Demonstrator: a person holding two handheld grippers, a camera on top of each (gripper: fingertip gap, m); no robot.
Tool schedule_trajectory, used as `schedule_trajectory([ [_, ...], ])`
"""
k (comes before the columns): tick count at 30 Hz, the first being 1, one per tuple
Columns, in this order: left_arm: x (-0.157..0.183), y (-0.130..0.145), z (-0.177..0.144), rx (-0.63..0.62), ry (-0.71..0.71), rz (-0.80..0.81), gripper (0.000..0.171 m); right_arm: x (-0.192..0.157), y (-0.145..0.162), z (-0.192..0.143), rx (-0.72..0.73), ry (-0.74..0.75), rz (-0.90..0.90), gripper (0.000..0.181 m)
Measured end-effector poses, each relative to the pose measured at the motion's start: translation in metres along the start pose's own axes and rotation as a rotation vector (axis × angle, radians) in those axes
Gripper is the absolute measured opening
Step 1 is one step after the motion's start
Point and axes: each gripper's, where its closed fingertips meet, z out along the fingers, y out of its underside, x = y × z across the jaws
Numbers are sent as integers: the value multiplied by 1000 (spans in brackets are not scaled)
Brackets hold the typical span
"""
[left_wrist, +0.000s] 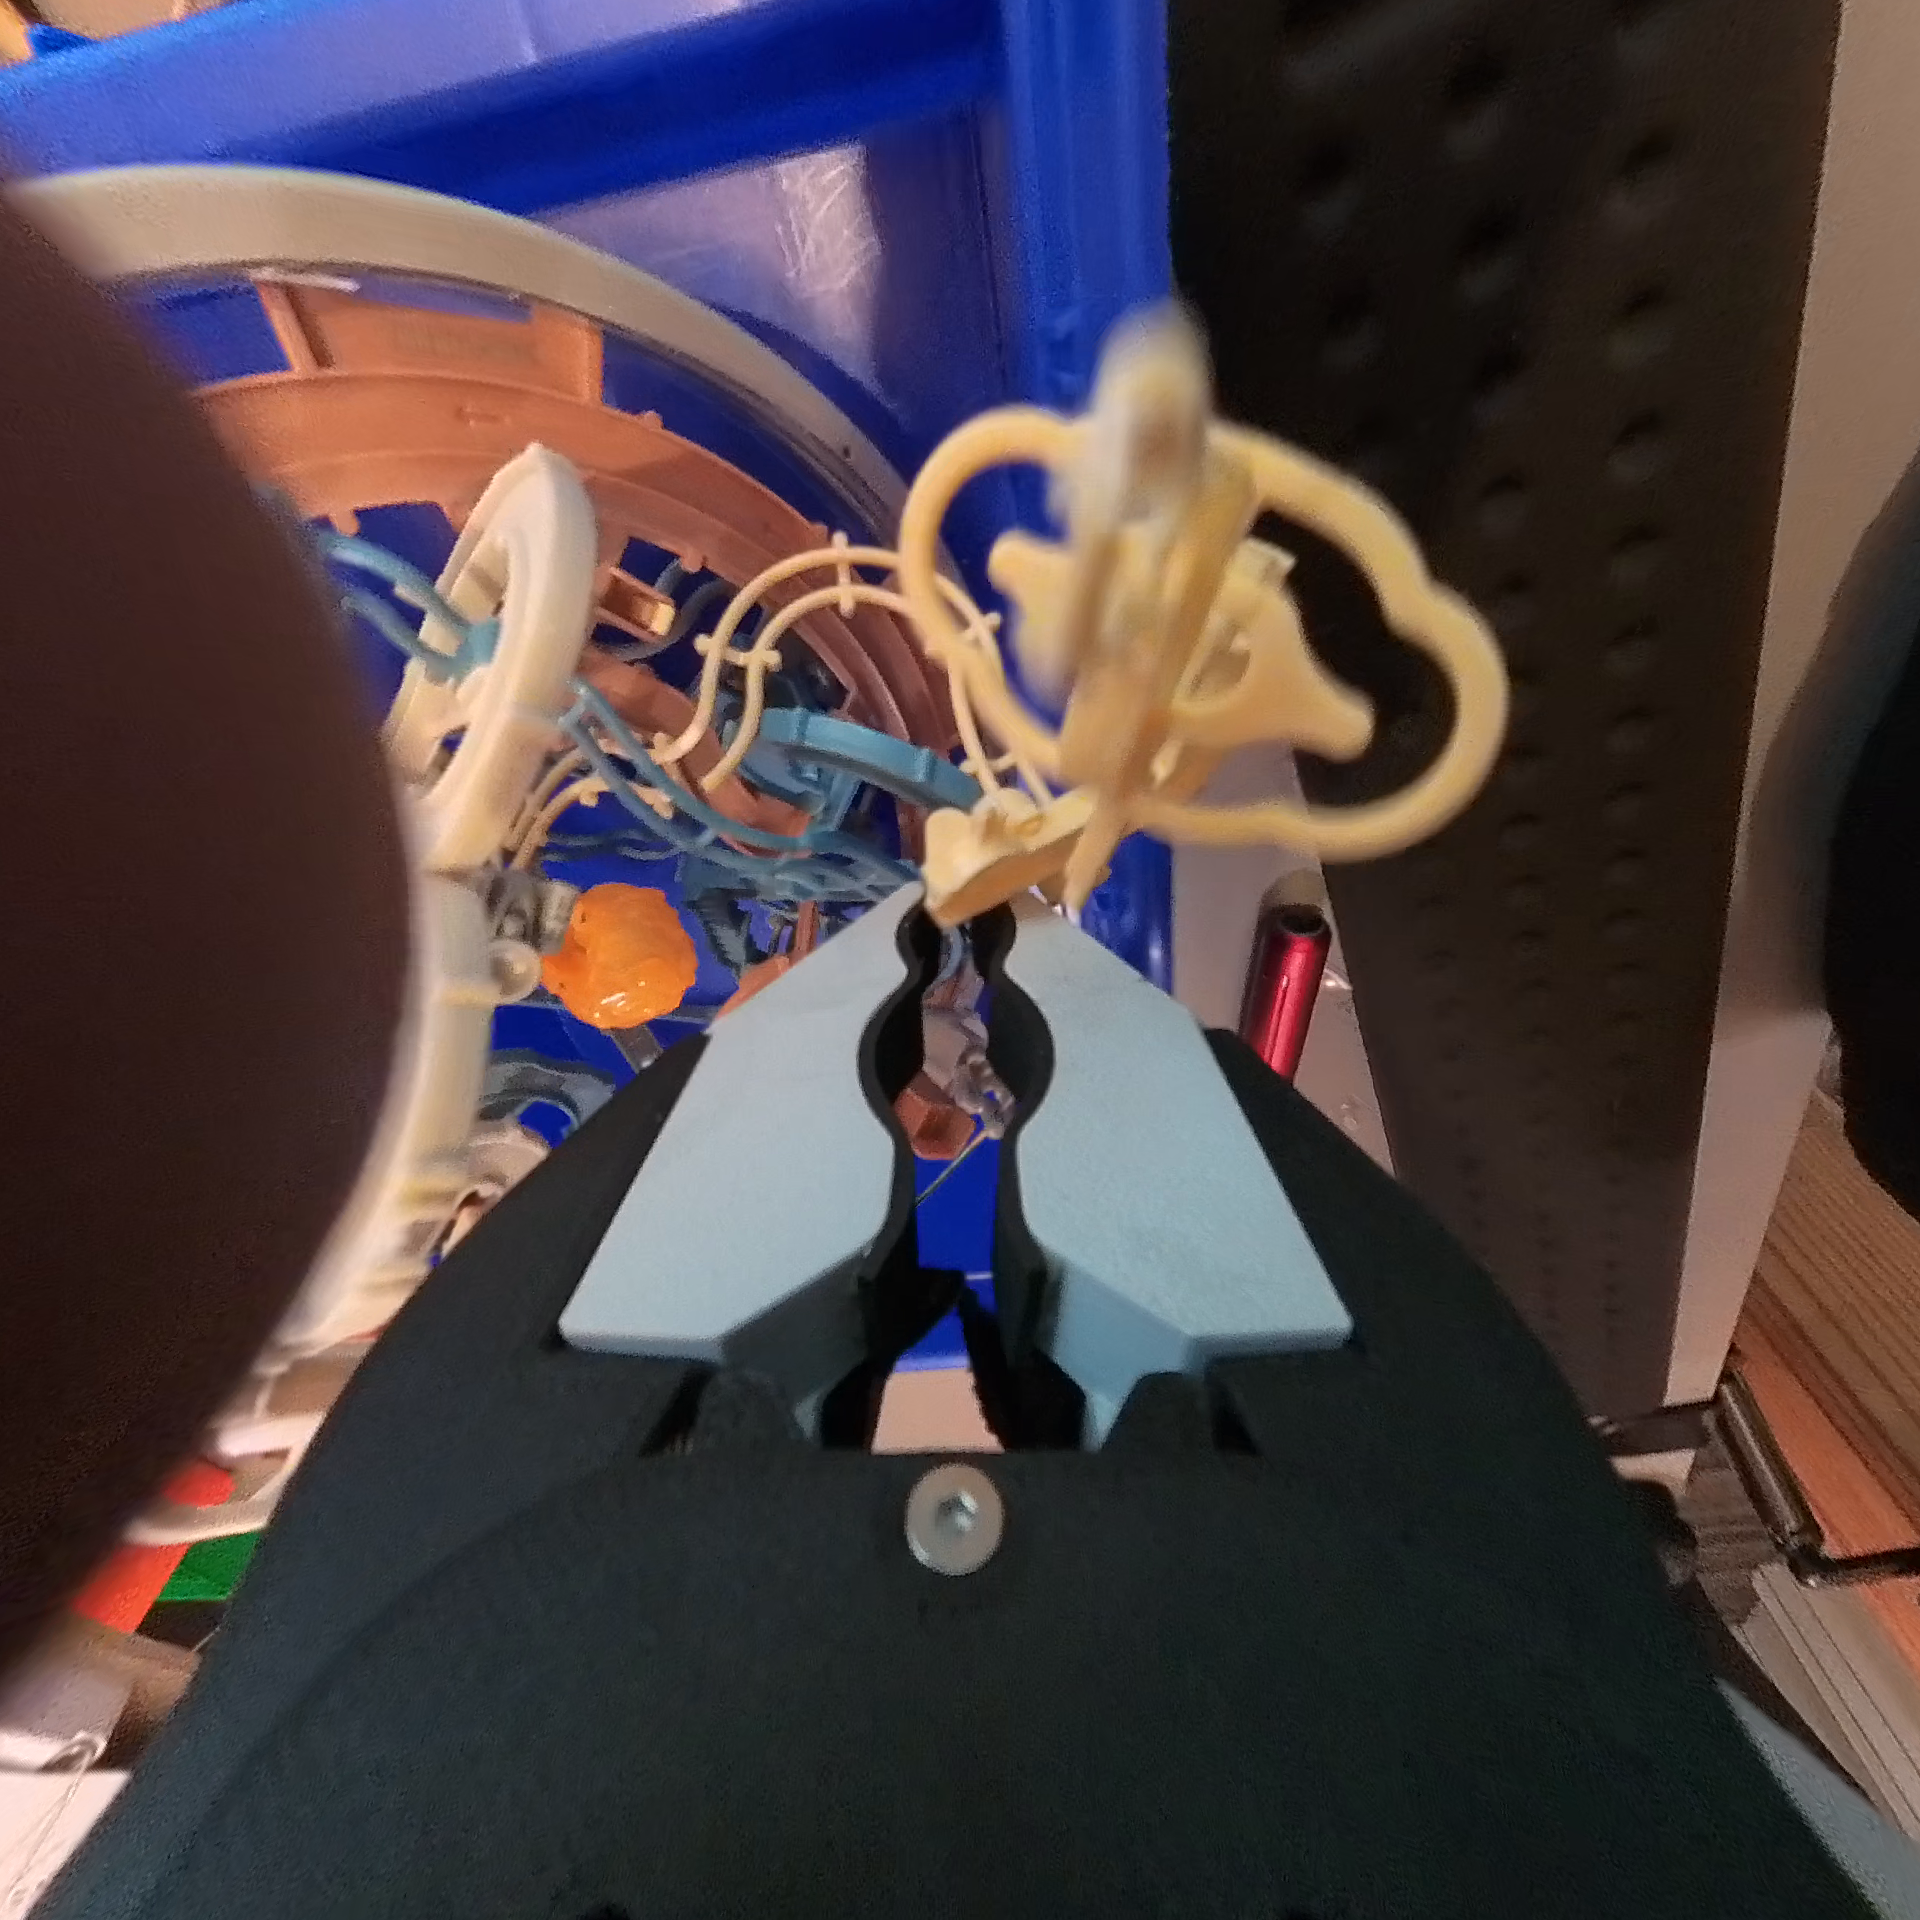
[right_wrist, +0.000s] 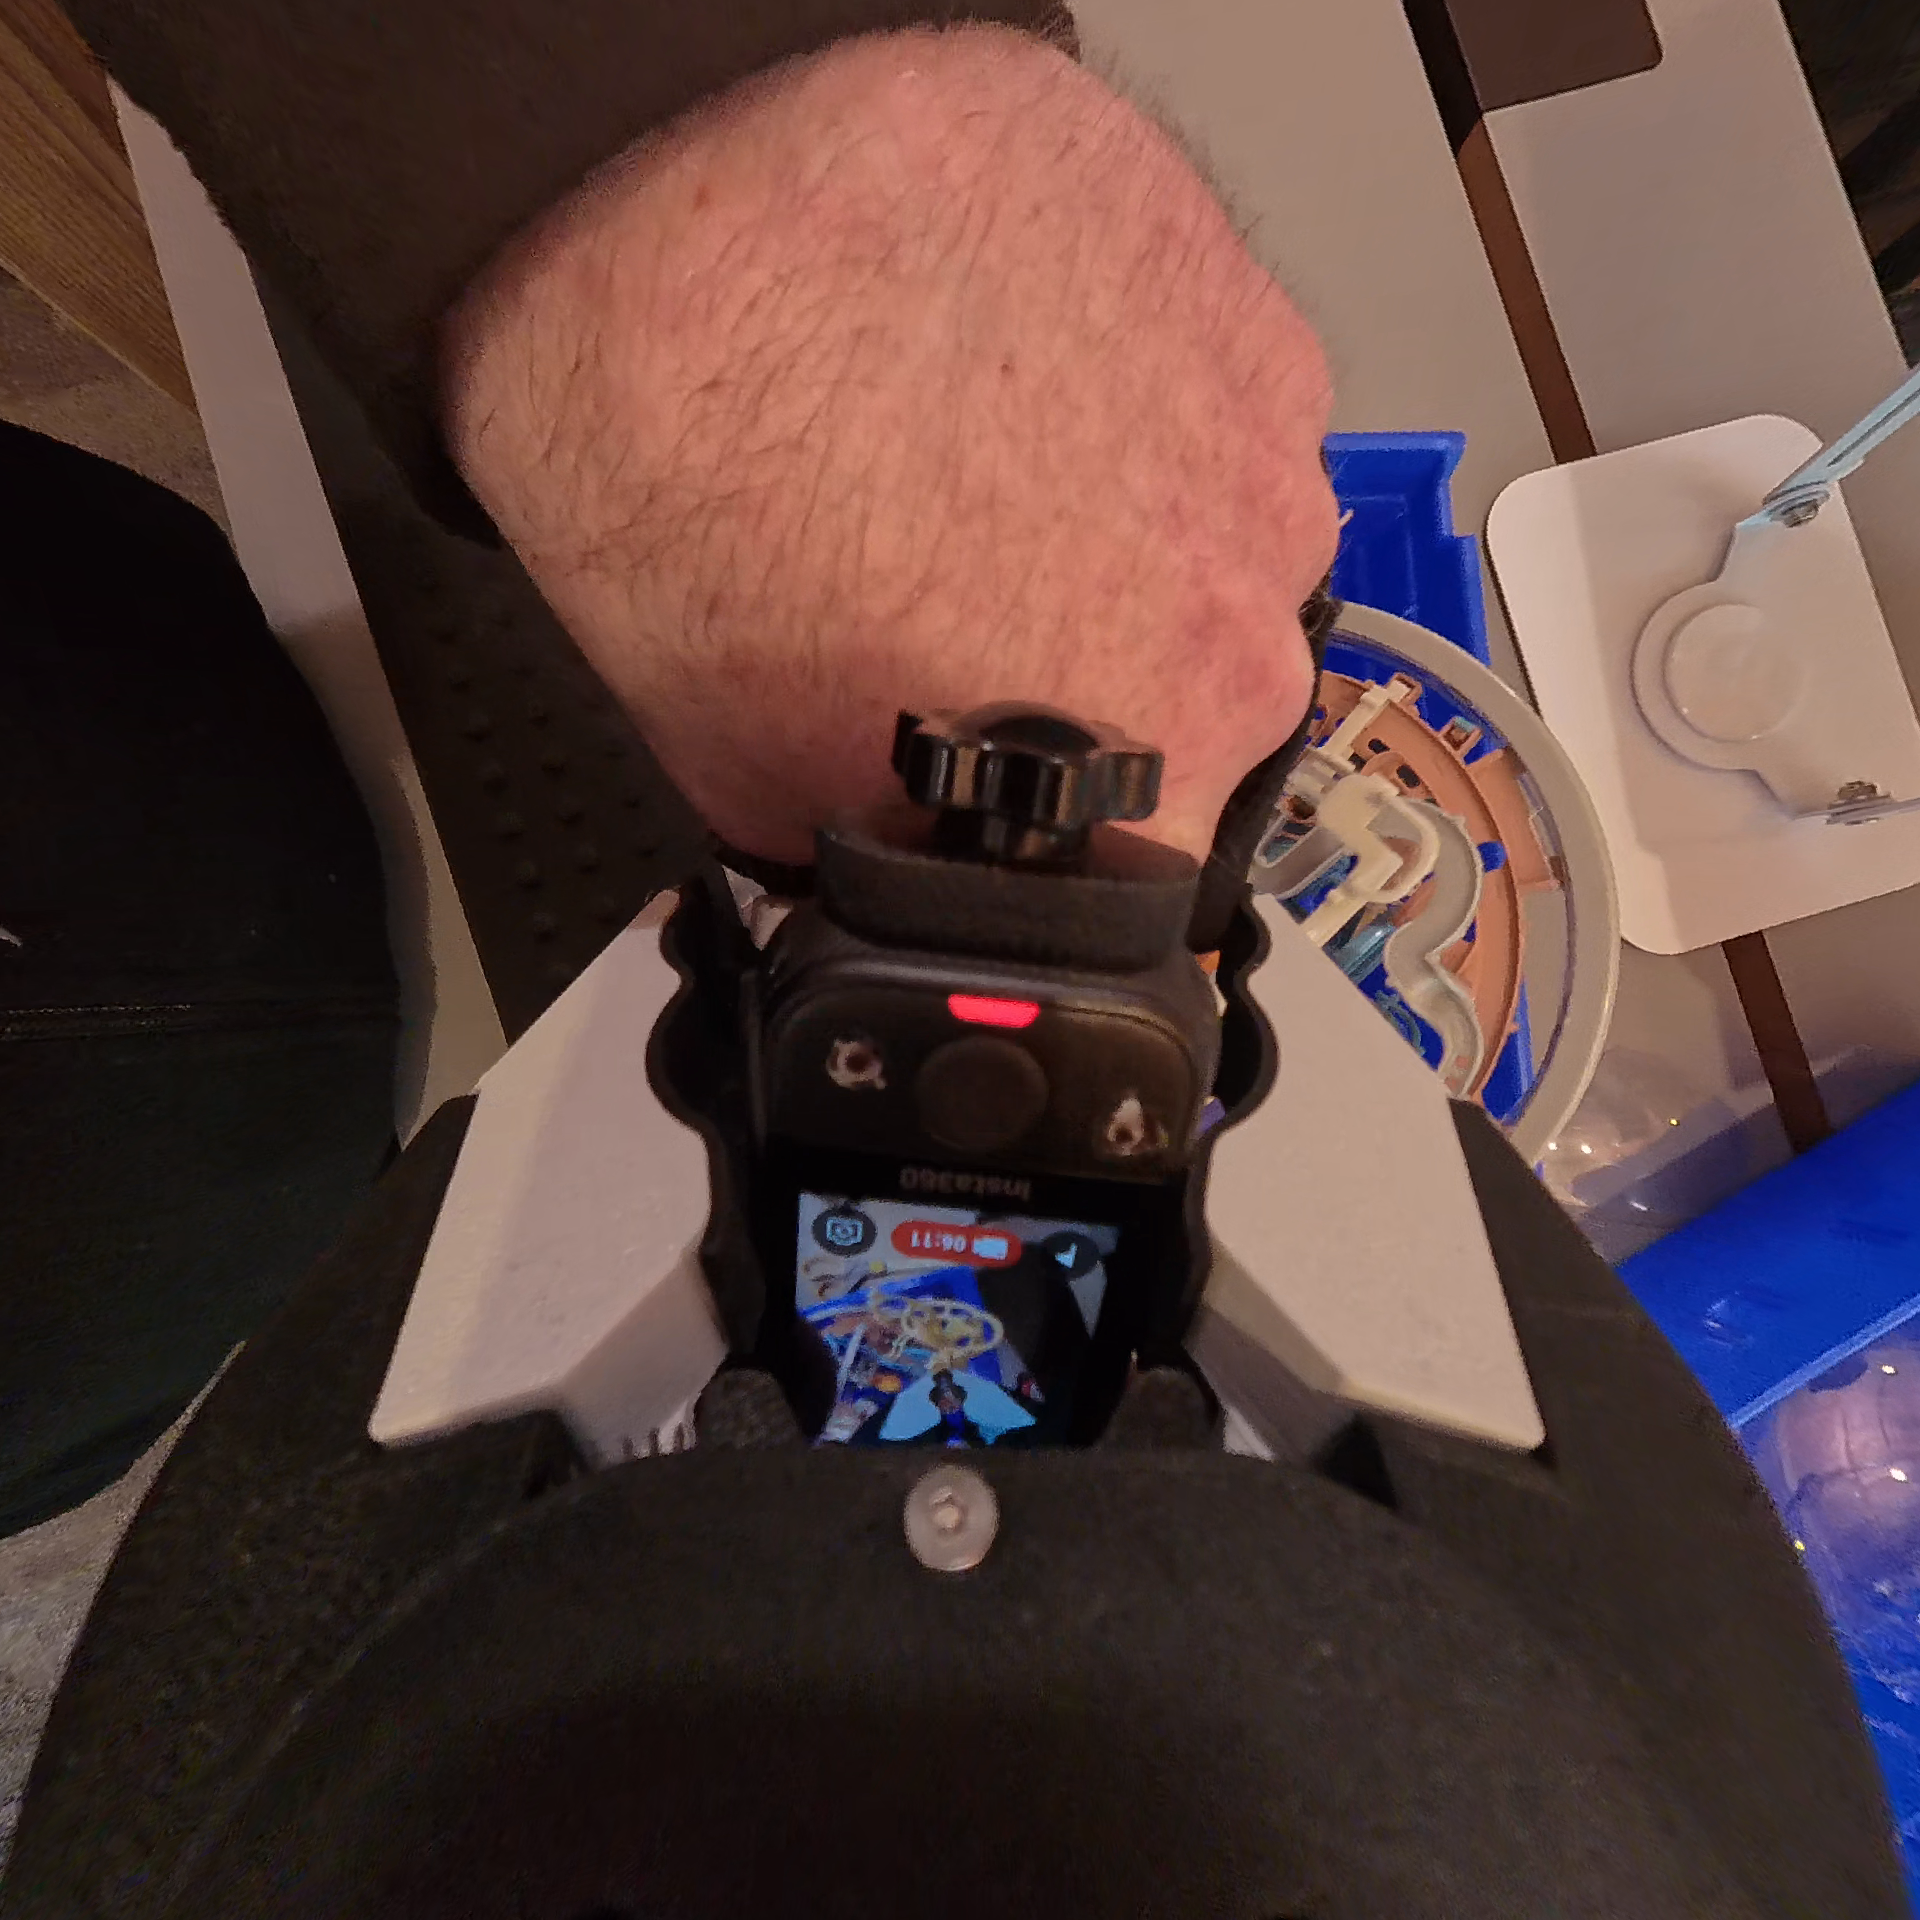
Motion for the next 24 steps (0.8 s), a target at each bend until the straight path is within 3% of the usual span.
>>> schedule_trajectory([
  [1, 0, 2, -1, -11, 2, 5, 5, 1, -1, 0, 10, 1, 3, 97],
  [9, 0, 7, 7, -46, 16, 37, 7, 3, 1, 6, 46, 7, 34, 97],
  [12, -3, 7, 5, -14, -17, 10, 17, 2, -3, 7, 24, 14, 7, 99],
  [15, -20, 9, -3, -21, -139, -38, 35, 2, -9, -2, 23, 61, -17, 96],
  [18, -16, 12, -5, -24, -193, -41, 31, -8, -15, -10, 63, 38, -15, 92],
  [20, -22, 11, -6, -24, -269, -9, 46, -12, -14, -8, 79, 36, -38, 94],
  [21, -19, 12, -5, -28, -270, 9, 33, -16, -16, -6, 97, 28, -37, 94],
  [24, -25, 10, -10, 2, -353, -1, 34, -20, -25, -8, 191, 81, -60, 94],
])
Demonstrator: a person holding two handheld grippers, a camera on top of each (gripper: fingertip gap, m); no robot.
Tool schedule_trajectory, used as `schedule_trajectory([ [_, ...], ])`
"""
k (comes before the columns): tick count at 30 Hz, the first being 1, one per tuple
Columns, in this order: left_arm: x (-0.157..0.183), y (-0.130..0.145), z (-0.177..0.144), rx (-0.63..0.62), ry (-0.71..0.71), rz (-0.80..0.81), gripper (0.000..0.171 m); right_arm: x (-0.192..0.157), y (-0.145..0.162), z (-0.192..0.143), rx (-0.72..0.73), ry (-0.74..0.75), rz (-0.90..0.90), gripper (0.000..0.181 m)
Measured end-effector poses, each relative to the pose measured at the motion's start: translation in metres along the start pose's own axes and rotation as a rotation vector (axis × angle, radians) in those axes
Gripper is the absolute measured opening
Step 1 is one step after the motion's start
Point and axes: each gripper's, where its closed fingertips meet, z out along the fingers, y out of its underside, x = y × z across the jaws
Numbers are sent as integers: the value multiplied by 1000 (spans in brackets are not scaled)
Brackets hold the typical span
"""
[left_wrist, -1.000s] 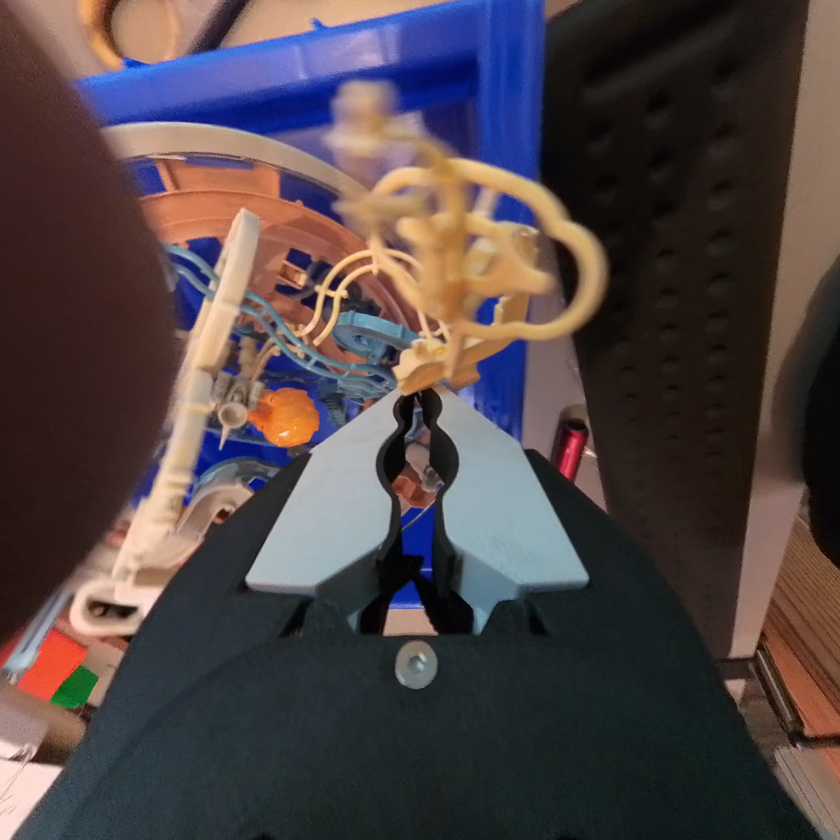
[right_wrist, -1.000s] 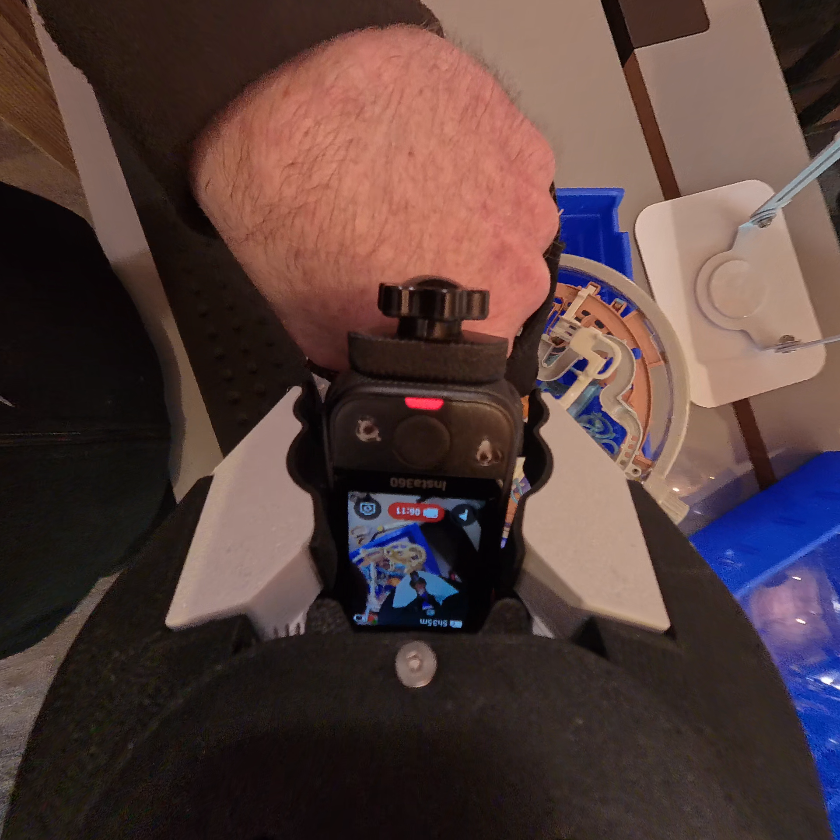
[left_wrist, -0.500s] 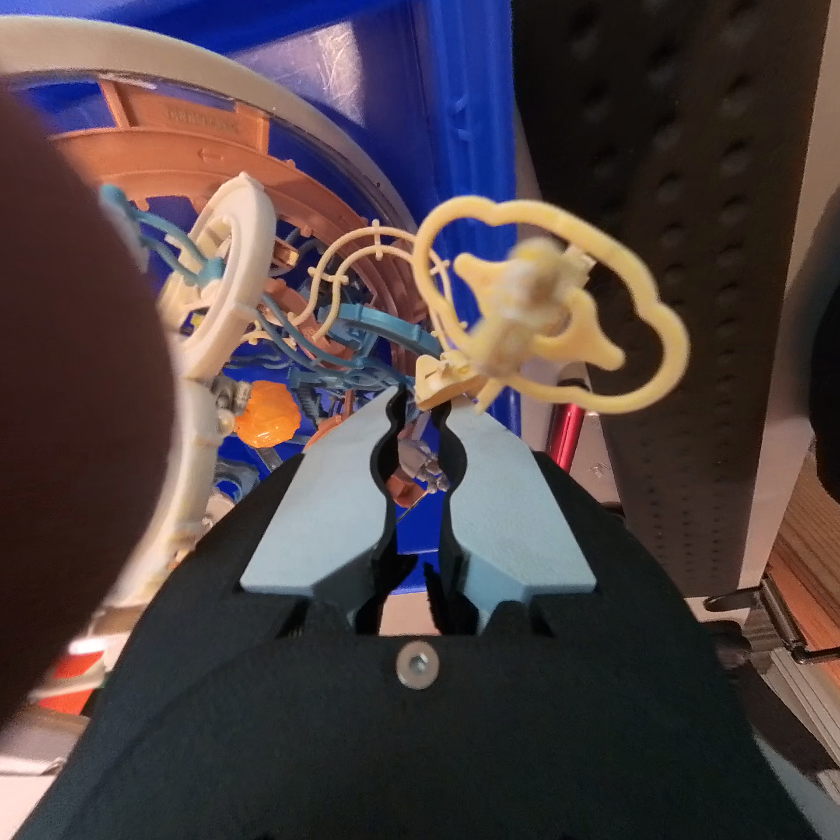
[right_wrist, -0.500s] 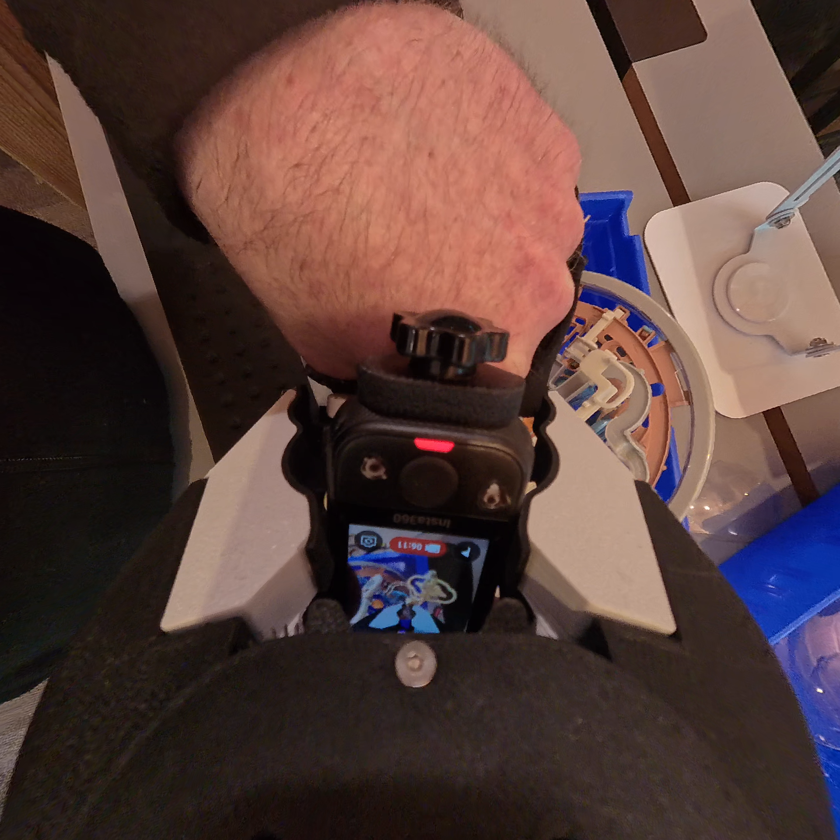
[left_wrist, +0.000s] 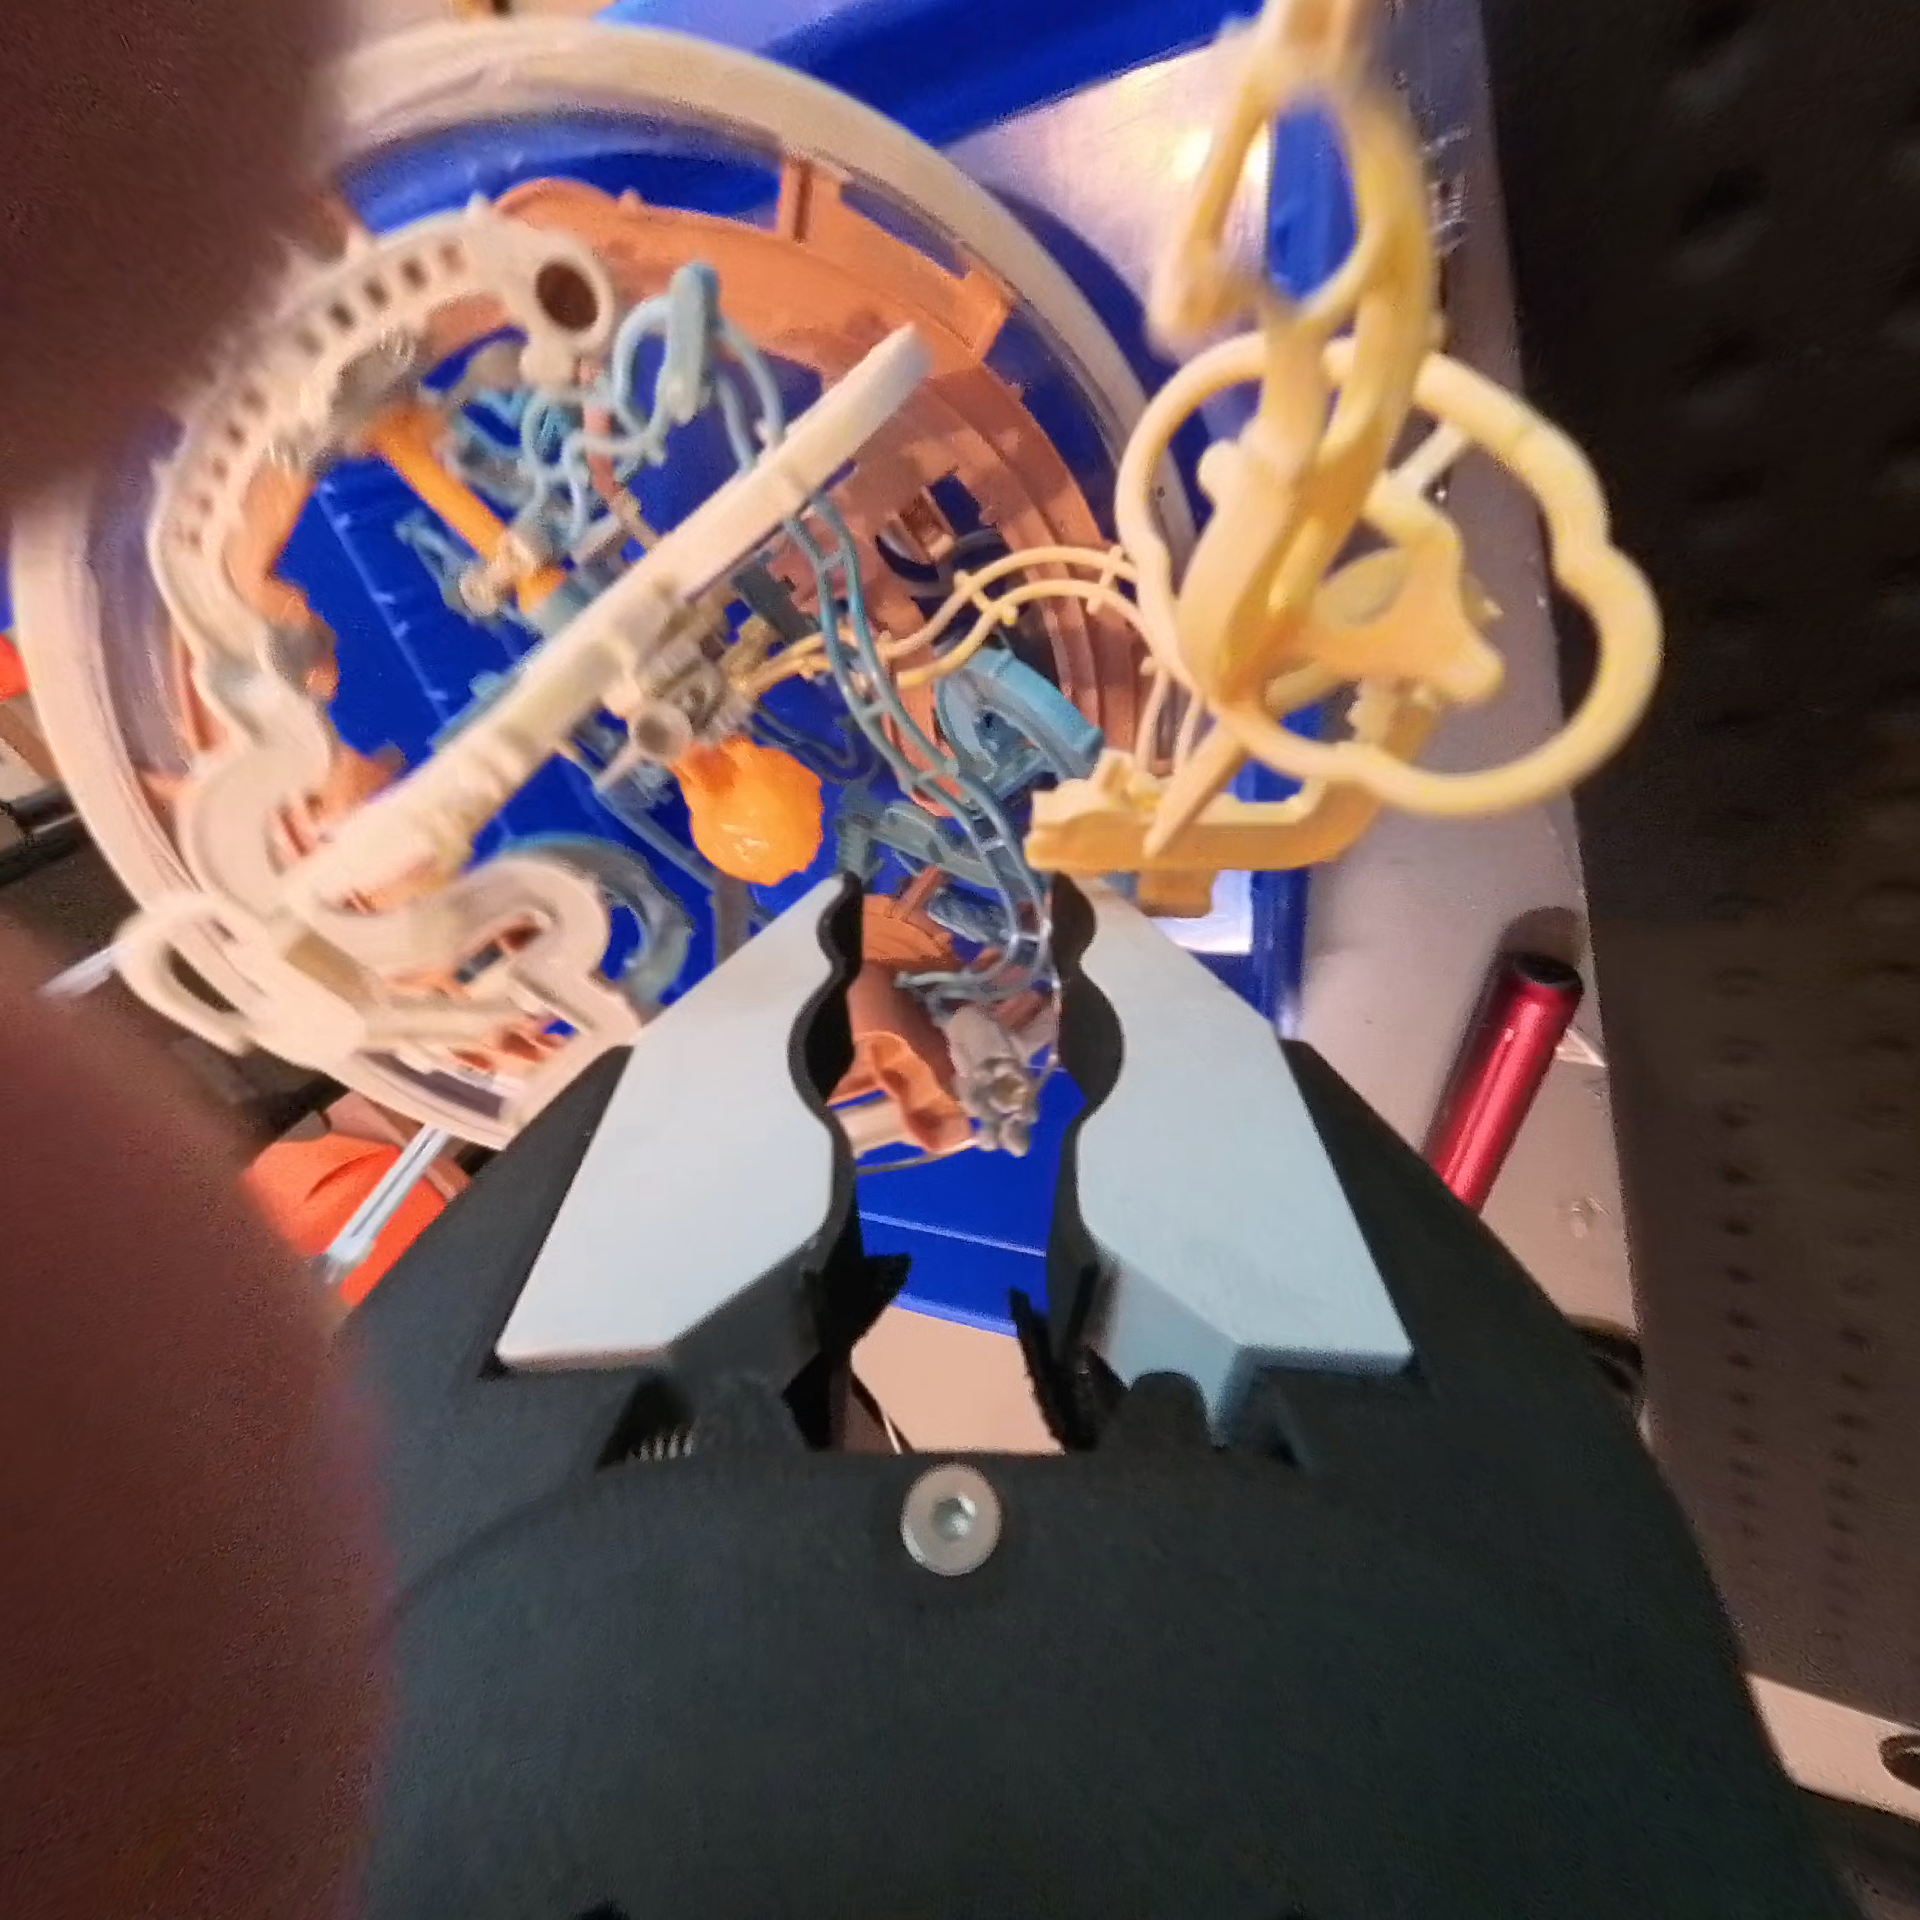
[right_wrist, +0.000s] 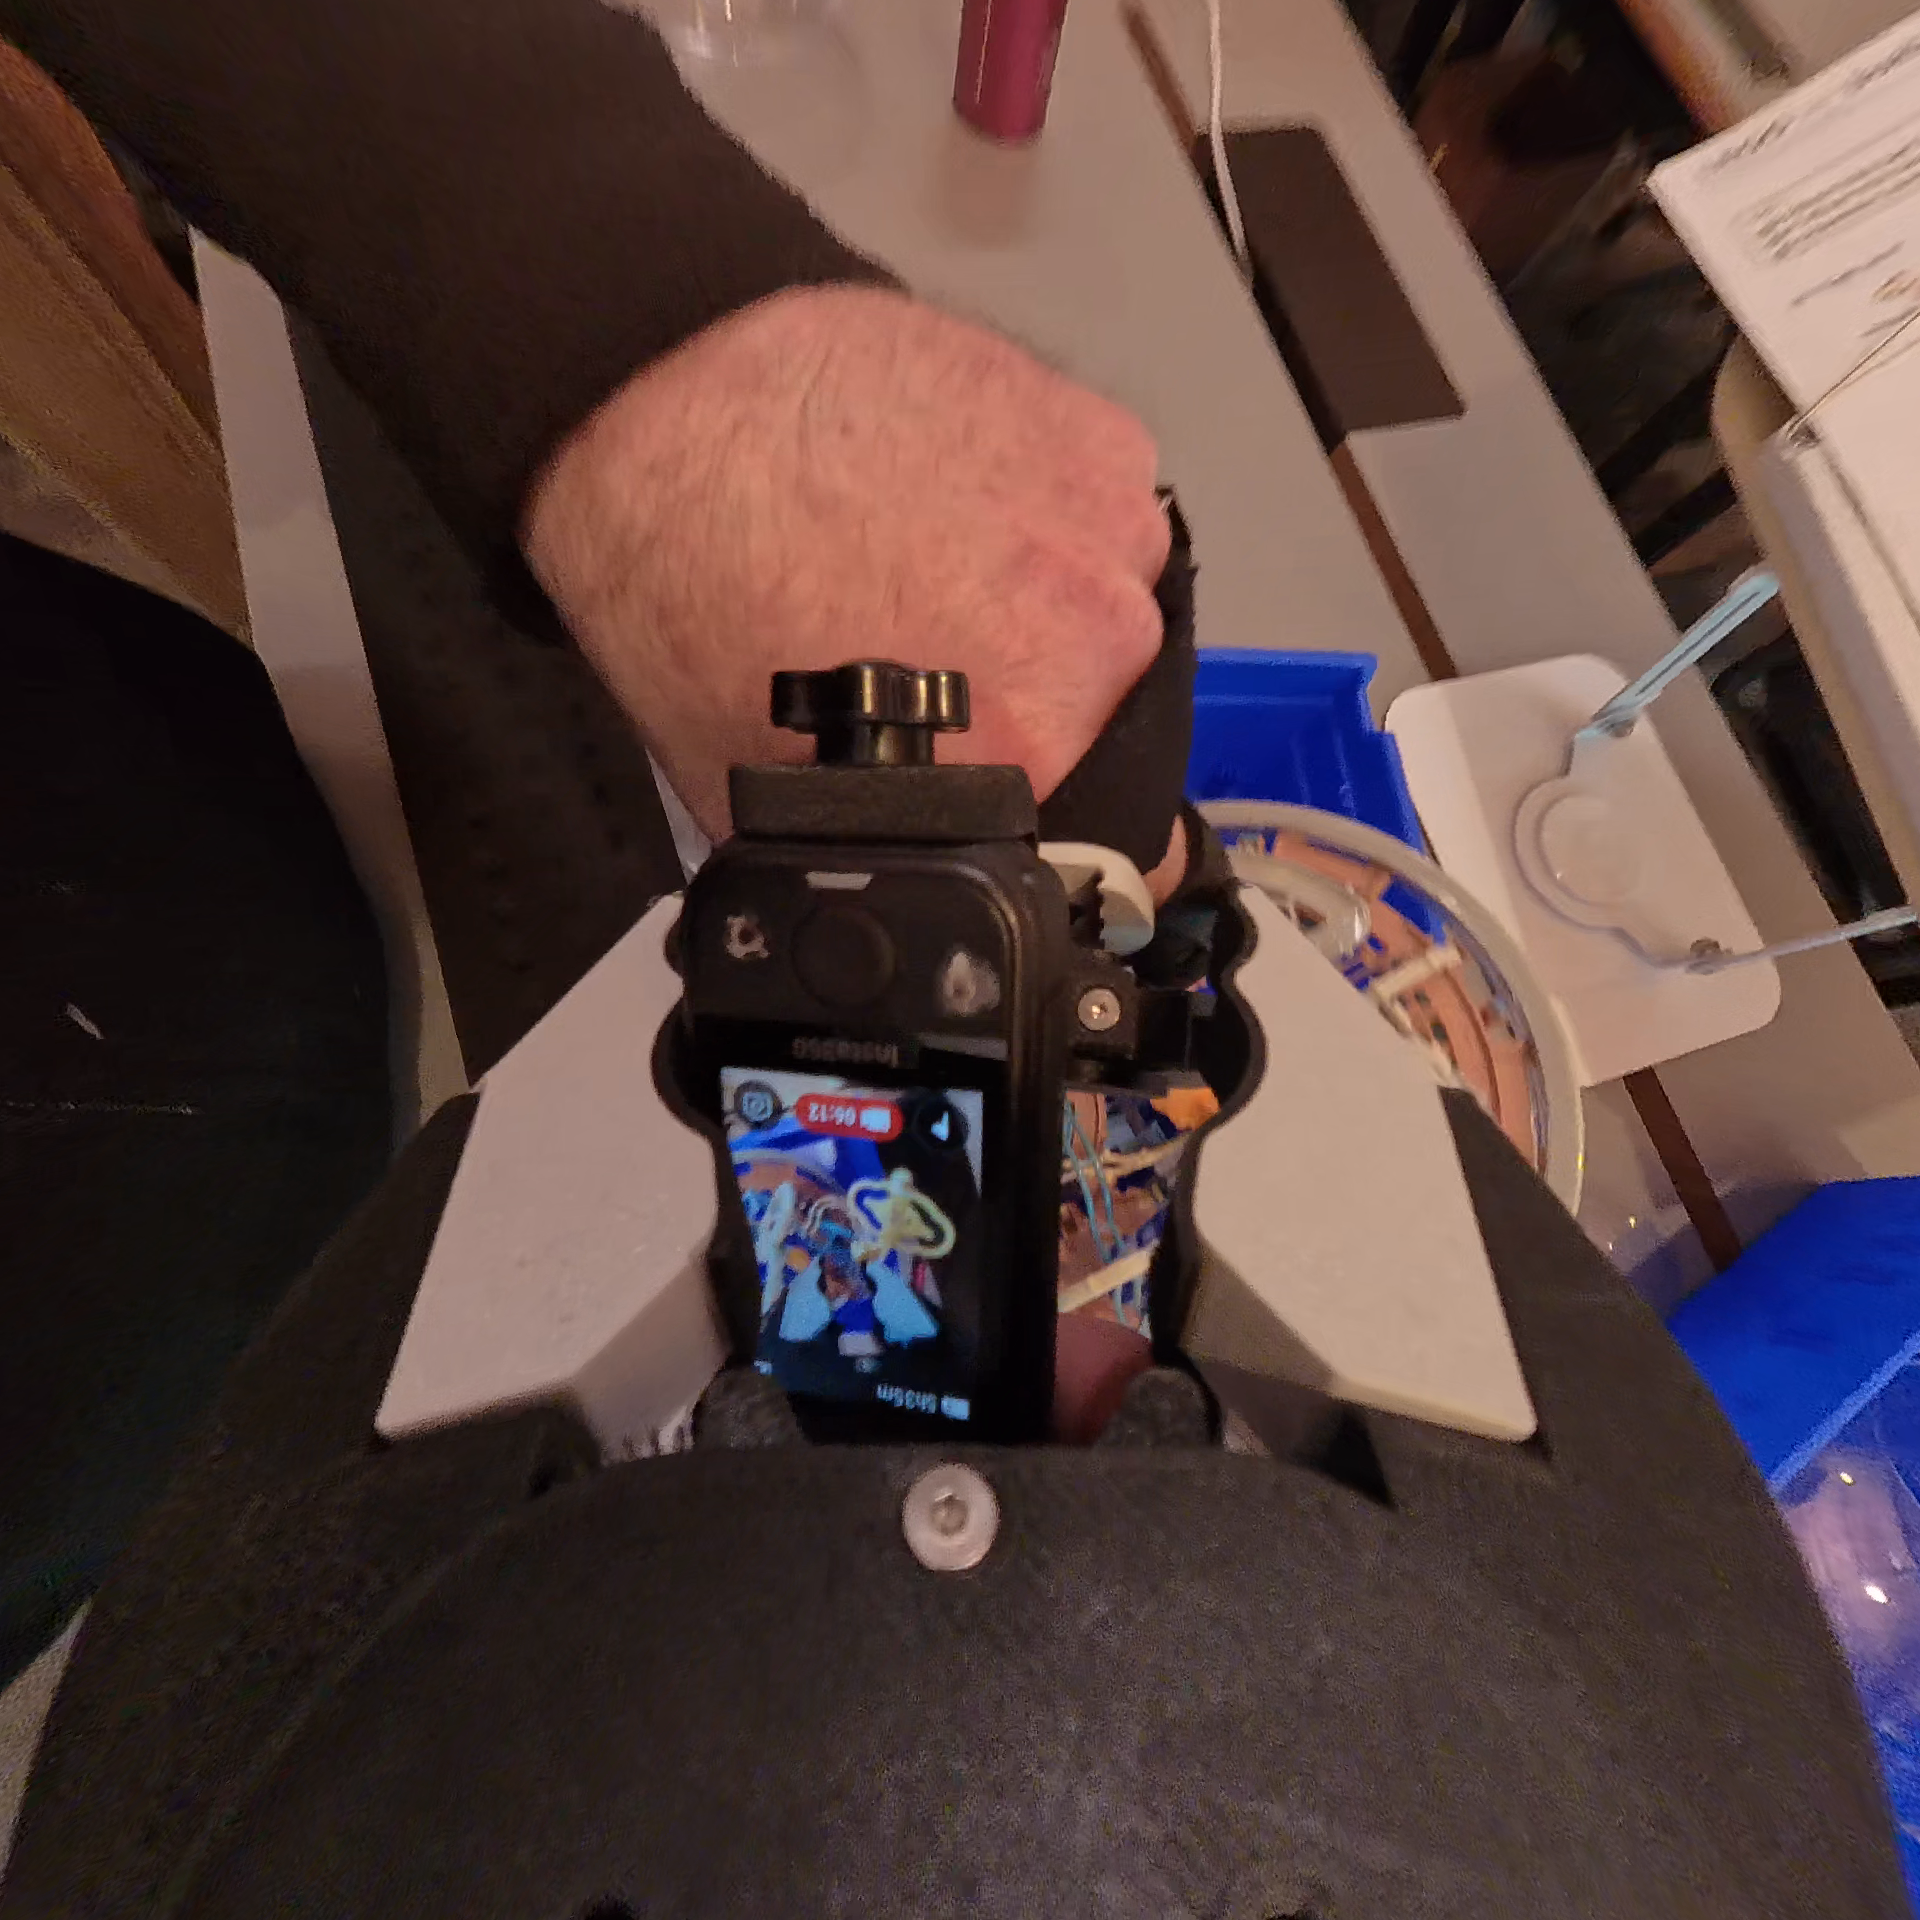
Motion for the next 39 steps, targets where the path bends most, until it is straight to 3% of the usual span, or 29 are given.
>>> schedule_trajectory([
  [5, 0, 1, 0, 2, -31, 19, 34, -2, -8, -4, 90, 77, -47, 88],
  [10, -18, 2, -4, -21, -147, 20, 69, -3, -11, -9, 124, 162, -165, 84],
  [16, -17, 1, -3, -23, -143, 65, 66, -7, -9, -9, 126, 193, -196, 83],
  [24, -31, -4, -2, 51, -216, 78, 93, -7, -14, -7, 122, 206, -247, 82],
  [30, -23, -4, 1, 42, -151, 91, 77, -5, -12, -6, 111, 199, -264, 84],
  [34, -13, -2, 3, 19, -111, 97, 53, -7, -8, -3, 104, 166, -230, 86],
  [37, -16, -2, 2, 12, -121, 96, 61, -3, -6, -3, 86, 170, -217, 88],
  [39, -23, -3, 2, 14, -152, 83, 79, 0, -4, -4, 69, 185, -230, 89],
])
